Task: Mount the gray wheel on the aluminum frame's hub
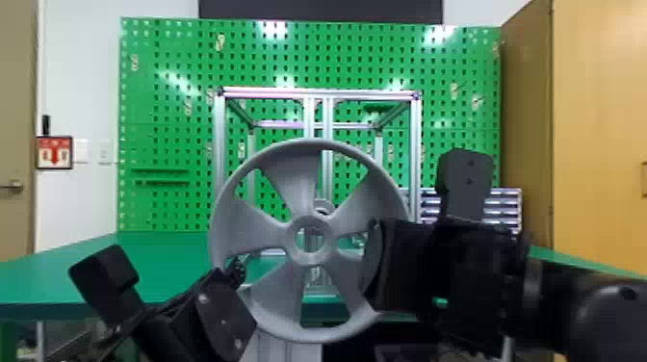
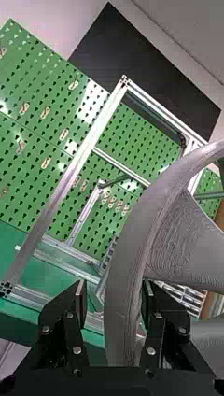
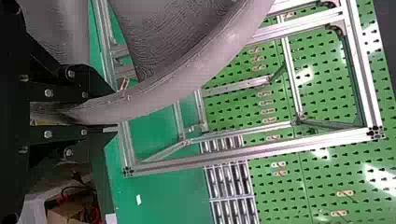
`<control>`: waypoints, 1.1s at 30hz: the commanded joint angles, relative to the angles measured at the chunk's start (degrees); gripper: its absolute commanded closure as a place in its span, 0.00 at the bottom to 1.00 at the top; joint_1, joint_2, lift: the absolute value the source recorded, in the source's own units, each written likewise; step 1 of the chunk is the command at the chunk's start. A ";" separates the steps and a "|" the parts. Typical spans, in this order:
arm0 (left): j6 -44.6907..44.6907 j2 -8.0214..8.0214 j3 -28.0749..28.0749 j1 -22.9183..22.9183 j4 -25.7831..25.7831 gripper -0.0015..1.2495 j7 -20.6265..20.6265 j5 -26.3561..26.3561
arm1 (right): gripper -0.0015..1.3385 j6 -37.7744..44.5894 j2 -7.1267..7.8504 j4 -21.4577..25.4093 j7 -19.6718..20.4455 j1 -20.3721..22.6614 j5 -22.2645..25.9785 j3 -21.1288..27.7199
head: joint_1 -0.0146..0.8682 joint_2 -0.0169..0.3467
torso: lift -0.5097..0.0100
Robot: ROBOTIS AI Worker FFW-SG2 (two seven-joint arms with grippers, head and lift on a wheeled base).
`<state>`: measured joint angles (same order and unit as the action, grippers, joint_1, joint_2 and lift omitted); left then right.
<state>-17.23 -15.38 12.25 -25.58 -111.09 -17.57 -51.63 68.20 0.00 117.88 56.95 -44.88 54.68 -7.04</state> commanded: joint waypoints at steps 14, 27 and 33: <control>0.35 0.27 0.14 0.00 0.00 0.72 -0.27 0.39 | 0.88 -0.53 -0.05 0.07 0.00 0.23 -0.45 -0.17 | 0.01 0.06 | 0.02; 0.35 0.35 0.32 -2.54 0.79 0.72 -0.80 1.62 | 0.88 -1.32 -0.05 -3.62 0.00 -1.08 0.34 -0.43 | 0.01 0.06 | 0.02; 0.35 0.35 0.76 -4.21 2.11 0.72 -0.97 1.88 | 0.88 -1.93 -0.05 -5.29 -0.09 -2.40 0.25 -0.70 | 0.01 0.06 | 0.02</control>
<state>-16.87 -15.03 12.76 -28.75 -109.81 -18.51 -49.85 66.62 0.00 113.69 56.87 -46.43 54.95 -7.59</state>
